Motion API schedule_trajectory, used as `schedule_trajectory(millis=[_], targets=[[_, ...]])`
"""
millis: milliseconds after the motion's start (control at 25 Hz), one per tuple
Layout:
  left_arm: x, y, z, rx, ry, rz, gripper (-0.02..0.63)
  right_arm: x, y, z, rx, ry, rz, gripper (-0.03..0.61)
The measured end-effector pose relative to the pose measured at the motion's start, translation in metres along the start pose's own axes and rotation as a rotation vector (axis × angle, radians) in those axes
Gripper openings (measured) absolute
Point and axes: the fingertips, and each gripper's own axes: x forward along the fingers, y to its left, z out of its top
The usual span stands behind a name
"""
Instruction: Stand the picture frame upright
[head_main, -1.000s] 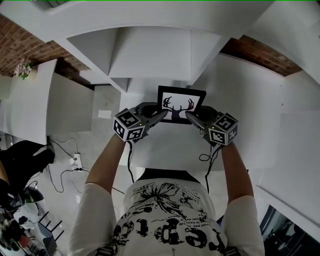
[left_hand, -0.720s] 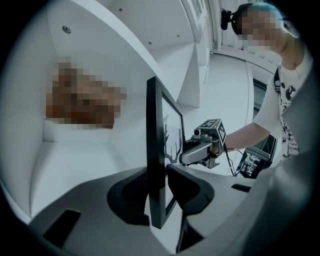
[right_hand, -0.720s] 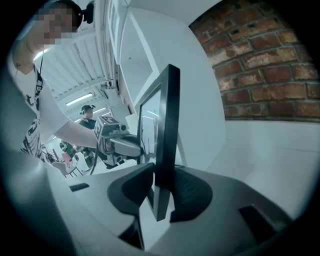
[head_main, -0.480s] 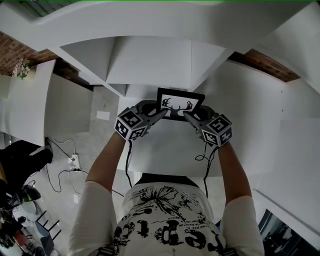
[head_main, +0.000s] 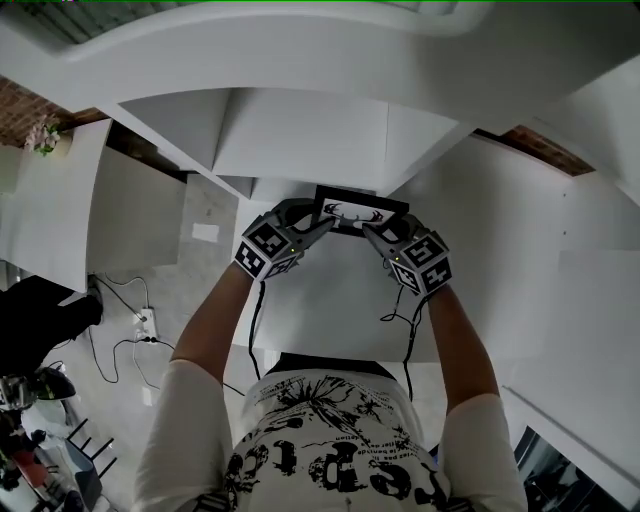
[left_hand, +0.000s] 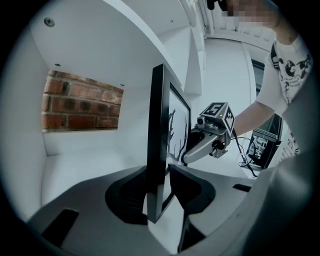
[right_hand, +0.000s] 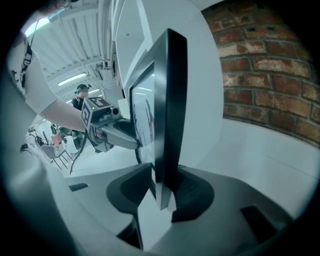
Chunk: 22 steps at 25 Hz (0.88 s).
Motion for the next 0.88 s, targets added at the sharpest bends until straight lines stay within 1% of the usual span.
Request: schedule_trajectory(millis=[280, 720, 880], targets=[[0.008, 0.008, -0.004, -0.001, 0.004, 0.014, 0.146, 0.009, -0.012, -0.002, 0.009, 0.053, -0.04, 0.14], [0.011, 0.022, -0.007, 0.008, 0.016, 0.043, 0.153, 0.021, -0.021, -0.001, 0.02, 0.073, -0.076, 0.153], [0.014, 0.026, -0.006, 0.013, 0.022, 0.054, 0.158, 0.022, -0.026, 0.001, 0.024, 0.084, -0.107, 0.159]])
